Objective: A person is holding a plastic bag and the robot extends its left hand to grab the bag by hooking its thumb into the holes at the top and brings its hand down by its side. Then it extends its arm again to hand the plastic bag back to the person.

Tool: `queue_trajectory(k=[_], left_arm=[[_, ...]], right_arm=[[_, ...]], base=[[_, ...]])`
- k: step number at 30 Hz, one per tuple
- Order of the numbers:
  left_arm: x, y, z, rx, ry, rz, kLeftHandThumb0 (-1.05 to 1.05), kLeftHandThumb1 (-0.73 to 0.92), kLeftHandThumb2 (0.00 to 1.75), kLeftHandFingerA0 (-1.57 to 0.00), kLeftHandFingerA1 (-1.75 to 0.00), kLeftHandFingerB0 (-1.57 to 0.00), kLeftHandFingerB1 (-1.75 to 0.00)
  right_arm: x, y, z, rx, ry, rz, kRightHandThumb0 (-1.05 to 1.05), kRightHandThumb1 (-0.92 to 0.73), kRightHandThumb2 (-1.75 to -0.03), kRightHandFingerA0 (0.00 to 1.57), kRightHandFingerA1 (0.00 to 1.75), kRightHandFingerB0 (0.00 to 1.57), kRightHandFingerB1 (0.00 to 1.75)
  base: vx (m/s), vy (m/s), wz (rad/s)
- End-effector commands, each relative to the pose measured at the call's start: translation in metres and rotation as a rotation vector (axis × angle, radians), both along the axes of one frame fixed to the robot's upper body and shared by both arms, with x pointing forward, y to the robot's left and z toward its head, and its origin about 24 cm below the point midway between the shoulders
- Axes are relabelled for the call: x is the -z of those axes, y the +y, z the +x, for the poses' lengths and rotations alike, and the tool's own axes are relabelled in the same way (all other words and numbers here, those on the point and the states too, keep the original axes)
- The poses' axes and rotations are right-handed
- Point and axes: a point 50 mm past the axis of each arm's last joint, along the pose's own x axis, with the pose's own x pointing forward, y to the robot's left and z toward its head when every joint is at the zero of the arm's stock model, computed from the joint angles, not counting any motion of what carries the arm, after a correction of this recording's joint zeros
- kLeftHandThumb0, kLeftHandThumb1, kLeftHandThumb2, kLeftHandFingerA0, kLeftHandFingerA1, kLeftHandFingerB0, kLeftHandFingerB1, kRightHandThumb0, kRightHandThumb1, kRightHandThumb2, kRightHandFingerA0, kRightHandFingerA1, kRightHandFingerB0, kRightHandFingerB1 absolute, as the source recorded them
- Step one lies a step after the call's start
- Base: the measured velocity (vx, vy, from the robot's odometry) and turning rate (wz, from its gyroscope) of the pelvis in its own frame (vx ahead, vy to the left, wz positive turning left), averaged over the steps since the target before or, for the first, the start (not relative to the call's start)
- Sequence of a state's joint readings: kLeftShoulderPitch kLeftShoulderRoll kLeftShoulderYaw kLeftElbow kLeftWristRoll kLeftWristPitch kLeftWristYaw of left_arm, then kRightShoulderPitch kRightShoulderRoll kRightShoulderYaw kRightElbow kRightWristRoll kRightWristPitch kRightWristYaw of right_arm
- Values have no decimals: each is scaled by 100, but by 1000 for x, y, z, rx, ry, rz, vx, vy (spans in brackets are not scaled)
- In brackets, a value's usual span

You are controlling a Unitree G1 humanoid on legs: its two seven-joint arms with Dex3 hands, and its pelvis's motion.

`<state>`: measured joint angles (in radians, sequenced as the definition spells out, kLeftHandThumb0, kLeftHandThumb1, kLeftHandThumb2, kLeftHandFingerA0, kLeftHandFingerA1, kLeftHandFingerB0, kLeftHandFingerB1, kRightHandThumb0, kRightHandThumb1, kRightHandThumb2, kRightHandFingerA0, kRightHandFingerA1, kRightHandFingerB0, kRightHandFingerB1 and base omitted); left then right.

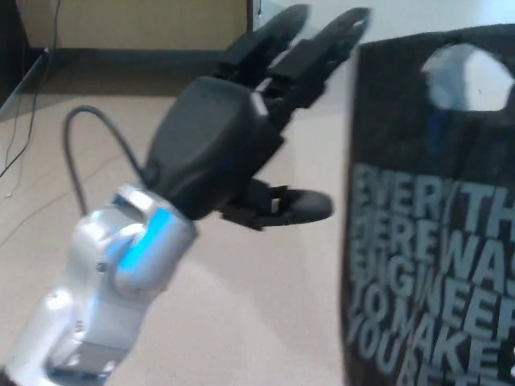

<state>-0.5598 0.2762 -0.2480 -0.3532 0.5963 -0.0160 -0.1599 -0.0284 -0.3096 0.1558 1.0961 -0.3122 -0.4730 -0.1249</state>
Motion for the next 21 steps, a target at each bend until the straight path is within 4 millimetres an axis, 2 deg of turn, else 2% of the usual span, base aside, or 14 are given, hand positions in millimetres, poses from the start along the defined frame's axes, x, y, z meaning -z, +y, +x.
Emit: queue_trajectory(k=[1,2,6,7,10,11,12,13,14,15,16,19,21], left_arm=[[1,29,-3,22,131,2,-103,52,70,0,-3,0,0],[-1,38,-8,21,128,0,-85,44,91,0,-2,0,0],[-5,50,-15,13,130,23,-86,46,90,0,0,0,0],[-6,54,-17,16,130,24,-80,43,86,0,0,0,-2],[0,71,-23,-18,142,34,-78,42,85,0,-3,0,0],[5,77,-23,-25,149,11,-74,39,84,0,-10,0,-3],[12,83,-22,-43,148,-2,-90,46,65,0,-21,0,-5],[13,84,-22,-47,147,-3,-90,46,65,0,-21,0,-5],[23,91,-23,-65,168,-14,-90,48,65,0,-21,0,-6],[30,95,-25,-70,187,-28,-87,40,73,0,-15,0,-6],[40,102,-27,-81,207,-51,-75,42,86,-2,-19,-2,-9],[73,122,-40,-115,265,-121,-67,38,83,0,-25,0,-14],[83,130,-41,-120,306,-178,-57,33,78,-1,-23,0,-21]], right_arm=[[-3,-6,2,0,-7,-11,-32,-68,-61,80,67,66,47],[-2,-5,-1,-1,-5,-7,-32,-68,-61,80,63,67,47],[1,-4,-5,11,8,4,-32,-68,-60,79,62,66,46],[2,-4,-5,20,19,-1,-32,-68,-61,80,64,64,44],[2,-6,-4,31,27,-11,-33,-69,-61,81,62,63,44],[1,-6,-1,37,22,-13,-33,-68,-61,82,63,64,44],[0,-7,2,41,14,-14,-33,-68,-61,81,63,65,44],[-1,-8,2,42,13,-15,-33,-68,-61,81,63,65,44],[-1,-10,2,36,19,-35,-33,-68,-61,81,62,64,44],[-2,-11,1,37,14,-34,-33,-68,-61,81,64,65,44],[-2,-11,0,38,12,-30,-32,-67,-61,81,65,66,46],[2,-11,-8,50,25,-12,-30,-68,-60,80,62,65,45],[0,-11,-2,52,11,-10,-32,-68,-61,81,61,67,45]], base=[[0,0,0],[0,0,0],[0,0,0],[0,0,0],[0,0,0],[0,0,0],[0,0,0],[0,0,0],[0,0,0],[0,0,0],[0,0,0],[0,0,0],[0,0,0]])
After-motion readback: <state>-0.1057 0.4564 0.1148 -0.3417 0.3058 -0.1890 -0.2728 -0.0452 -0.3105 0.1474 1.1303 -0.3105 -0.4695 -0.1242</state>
